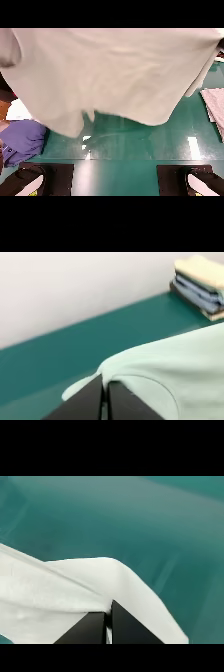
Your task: Fold the shirts.
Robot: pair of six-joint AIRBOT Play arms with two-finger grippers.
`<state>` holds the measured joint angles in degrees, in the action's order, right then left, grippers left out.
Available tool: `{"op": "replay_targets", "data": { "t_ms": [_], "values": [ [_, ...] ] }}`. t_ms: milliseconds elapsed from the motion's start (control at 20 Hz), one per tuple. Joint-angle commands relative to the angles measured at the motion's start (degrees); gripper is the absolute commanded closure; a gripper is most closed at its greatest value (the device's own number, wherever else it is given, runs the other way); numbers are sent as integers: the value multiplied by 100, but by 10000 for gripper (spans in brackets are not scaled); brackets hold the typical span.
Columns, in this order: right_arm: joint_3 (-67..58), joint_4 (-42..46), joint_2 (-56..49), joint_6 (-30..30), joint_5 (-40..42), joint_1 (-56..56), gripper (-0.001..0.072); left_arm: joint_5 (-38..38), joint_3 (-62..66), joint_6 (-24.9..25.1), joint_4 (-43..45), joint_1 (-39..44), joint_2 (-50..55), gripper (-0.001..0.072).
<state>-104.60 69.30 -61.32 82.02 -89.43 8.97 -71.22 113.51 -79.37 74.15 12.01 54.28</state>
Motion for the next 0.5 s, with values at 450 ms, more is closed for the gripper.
{"op": "replay_targets", "data": {
  "t_ms": [450],
  "values": [
    [1427, -26, -3117, -26, 1895, 81, 693, 1773, -2780, 31, 765, 2, 3322, 680]
  ]
}}
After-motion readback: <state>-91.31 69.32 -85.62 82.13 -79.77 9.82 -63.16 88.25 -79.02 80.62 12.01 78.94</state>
